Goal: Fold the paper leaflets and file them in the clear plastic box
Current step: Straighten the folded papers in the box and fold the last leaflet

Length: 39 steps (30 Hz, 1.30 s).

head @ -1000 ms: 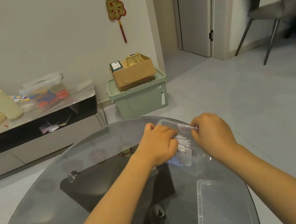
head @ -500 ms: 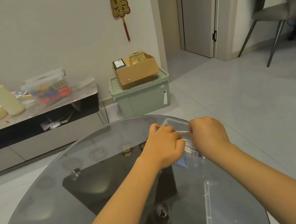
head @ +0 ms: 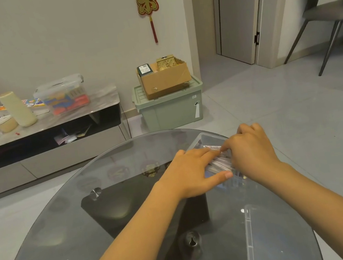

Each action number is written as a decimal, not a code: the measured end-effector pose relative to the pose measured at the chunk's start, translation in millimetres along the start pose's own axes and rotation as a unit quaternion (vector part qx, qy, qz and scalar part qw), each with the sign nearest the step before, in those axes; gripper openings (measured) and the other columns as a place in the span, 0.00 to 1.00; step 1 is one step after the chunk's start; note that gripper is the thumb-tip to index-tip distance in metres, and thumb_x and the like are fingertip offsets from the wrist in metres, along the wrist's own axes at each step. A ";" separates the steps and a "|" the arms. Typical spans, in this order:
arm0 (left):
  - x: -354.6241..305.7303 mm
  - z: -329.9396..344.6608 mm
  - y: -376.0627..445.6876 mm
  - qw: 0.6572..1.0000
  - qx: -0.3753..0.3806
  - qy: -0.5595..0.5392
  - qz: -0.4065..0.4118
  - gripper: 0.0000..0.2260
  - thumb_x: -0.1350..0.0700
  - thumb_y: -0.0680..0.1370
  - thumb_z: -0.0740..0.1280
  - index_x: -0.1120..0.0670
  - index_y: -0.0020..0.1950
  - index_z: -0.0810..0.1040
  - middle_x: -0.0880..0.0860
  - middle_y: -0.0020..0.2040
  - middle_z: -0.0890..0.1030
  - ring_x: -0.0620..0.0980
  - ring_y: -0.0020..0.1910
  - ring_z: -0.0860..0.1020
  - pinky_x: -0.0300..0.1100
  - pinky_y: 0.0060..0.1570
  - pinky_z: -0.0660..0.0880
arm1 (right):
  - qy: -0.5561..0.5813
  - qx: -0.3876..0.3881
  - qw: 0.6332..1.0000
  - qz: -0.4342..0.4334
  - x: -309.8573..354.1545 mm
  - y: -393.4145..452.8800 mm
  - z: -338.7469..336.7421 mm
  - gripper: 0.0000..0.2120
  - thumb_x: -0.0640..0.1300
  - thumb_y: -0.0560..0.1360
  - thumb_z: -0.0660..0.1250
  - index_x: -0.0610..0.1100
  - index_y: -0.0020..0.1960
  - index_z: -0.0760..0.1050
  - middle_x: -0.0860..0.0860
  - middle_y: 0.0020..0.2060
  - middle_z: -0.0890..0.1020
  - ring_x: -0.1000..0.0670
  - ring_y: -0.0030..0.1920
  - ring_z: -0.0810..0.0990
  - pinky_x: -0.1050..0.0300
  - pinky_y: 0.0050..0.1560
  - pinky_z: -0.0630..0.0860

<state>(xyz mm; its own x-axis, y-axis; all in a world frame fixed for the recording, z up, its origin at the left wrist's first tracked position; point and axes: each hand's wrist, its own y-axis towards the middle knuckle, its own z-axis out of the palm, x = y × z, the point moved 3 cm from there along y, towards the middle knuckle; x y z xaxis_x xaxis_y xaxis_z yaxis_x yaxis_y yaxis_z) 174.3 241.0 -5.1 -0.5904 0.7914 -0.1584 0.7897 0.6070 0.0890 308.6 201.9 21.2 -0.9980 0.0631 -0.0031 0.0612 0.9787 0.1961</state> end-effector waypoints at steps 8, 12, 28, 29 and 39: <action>-1.2 4.9 -15.2 0.991 -0.002 0.122 -0.049 0.42 0.27 0.67 0.37 0.49 0.68 0.68 0.49 0.63 0.75 0.49 0.60 0.74 0.45 0.51 0.67 | 0.123 0.045 0.991 -0.004 8.2 0.5 8.3 0.22 0.37 0.74 0.58 0.52 0.65 0.67 0.52 0.51 0.68 0.49 0.51 0.61 0.60 0.51 0.64; 1.7 5.8 -26.7 0.984 0.005 0.147 -0.103 0.33 0.30 0.75 0.45 0.52 0.68 0.68 0.51 0.62 0.75 0.51 0.59 0.74 0.47 0.53 0.67 | 0.134 0.089 0.987 -0.024 16.1 9.0 17.0 0.22 0.37 0.72 0.55 0.52 0.64 0.67 0.51 0.58 0.68 0.47 0.55 0.61 0.61 0.55 0.62; 22.7 -8.4 -104.8 0.928 -0.015 0.127 -0.351 0.29 0.36 0.79 0.47 0.55 0.71 0.63 0.56 0.69 0.70 0.54 0.66 0.69 0.49 0.59 0.68 | 0.201 0.075 0.958 -0.192 67.5 -24.7 25.0 0.22 0.49 0.82 0.51 0.51 0.75 0.57 0.54 0.77 0.49 0.52 0.75 0.51 0.57 0.72 0.50; 19.2 -10.3 -111.5 0.929 -0.018 0.109 -0.353 0.29 0.37 0.80 0.47 0.55 0.73 0.61 0.57 0.72 0.65 0.54 0.70 0.65 0.50 0.62 0.67 | 0.199 0.084 0.956 -0.197 71.8 -30.8 23.3 0.22 0.49 0.82 0.51 0.51 0.76 0.55 0.53 0.77 0.48 0.52 0.76 0.50 0.57 0.73 0.50; -55.3 -27.4 -136.3 0.966 -0.147 0.118 -0.179 0.13 0.56 0.73 0.60 0.57 0.52 0.81 0.55 0.51 0.81 0.57 0.54 0.77 0.53 0.59 0.65 | 0.176 0.082 0.971 -0.141 42.2 -98.5 9.1 0.22 0.50 0.81 0.55 0.52 0.74 0.60 0.52 0.76 0.55 0.51 0.75 0.53 0.54 0.73 0.52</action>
<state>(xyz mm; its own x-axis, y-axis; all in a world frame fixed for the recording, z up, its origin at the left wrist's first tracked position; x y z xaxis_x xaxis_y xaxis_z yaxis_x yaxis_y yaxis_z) 94.8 116.5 18.4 -0.8657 0.5005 -0.0054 0.4668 0.8114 0.3518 260.5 109.9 -7.2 -0.9172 -0.2545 0.3067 -0.2425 0.9671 0.0771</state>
